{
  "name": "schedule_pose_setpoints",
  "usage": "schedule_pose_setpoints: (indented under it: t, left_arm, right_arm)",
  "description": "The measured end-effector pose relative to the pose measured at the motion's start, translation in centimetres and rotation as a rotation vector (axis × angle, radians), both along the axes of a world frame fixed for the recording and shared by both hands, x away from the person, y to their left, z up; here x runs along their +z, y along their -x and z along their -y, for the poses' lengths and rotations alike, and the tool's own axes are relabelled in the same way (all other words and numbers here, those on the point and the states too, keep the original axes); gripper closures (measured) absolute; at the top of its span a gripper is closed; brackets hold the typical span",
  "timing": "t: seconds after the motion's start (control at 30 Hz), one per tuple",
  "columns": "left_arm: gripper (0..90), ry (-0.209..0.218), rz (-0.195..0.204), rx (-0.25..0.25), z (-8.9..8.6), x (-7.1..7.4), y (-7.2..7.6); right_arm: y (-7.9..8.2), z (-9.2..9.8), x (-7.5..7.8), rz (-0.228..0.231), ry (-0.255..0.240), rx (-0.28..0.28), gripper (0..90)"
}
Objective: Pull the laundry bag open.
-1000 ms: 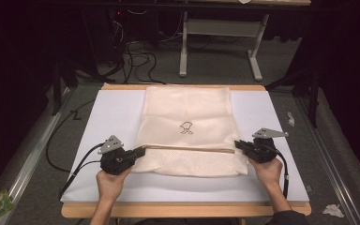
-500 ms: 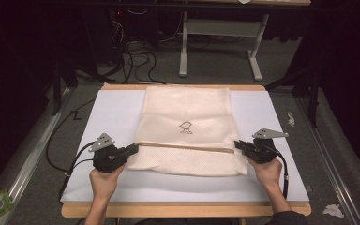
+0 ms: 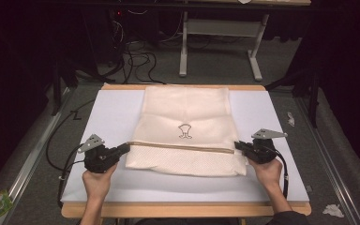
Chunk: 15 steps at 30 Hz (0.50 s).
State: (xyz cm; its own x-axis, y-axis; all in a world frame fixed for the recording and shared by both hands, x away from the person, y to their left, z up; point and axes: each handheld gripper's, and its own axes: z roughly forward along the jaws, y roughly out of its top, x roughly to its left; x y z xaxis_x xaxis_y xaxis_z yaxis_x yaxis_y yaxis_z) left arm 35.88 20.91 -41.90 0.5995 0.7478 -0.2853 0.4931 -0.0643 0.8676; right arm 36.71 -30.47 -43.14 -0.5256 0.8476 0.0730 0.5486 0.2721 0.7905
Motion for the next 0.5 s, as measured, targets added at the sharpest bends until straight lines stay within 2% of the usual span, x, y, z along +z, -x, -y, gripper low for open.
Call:
schedule_pose_setpoints:
  t: [0.17, 0.23, 0.27, 0.3, 0.33, 0.37, 0.47, 0.5]
  left_arm:
    - [87.4, -0.031, -0.005, 0.007, -0.2, -0.2, 0.2]
    - [87.4, -0.026, -0.006, 0.009, -0.2, -0.2, 0.1]
    - [87.4, -0.031, -0.022, 0.023, -0.3, -0.3, 0.0]
    - [87.4, -0.031, -0.022, 0.023, -0.3, -0.3, 0.0]
    - [87.4, -0.026, -0.043, 0.029, -0.5, -0.6, -0.1]
    - [87.5, -0.039, -0.052, 0.034, -0.5, -0.8, -0.1]
    - [87.4, -0.048, -0.063, 0.037, -0.5, -1.2, 0.0]
    - [87.4, -0.036, -0.069, 0.039, -0.7, -1.5, 0.0]
  right_arm:
    - [0.0, 0.0, 0.1, 0.001, -0.001, 0.004, 88.5]
    - [-0.1, 0.0, 0.1, -0.002, -0.004, 0.002, 88.5]
    - [-0.1, 0.0, 0.0, -0.005, -0.013, -0.003, 88.5]
    - [-0.1, 0.0, 0.0, -0.005, -0.013, -0.003, 88.5]
    - [-0.2, 0.0, 0.0, -0.007, -0.009, -0.003, 88.5]
    - [-0.2, 0.0, 0.0, -0.012, -0.018, -0.005, 88.5]
    - [-0.2, 0.0, 0.0, -0.014, -0.018, -0.002, 88.5]
    - [-0.2, 0.0, -0.1, -0.01, -0.019, 0.004, 88.5]
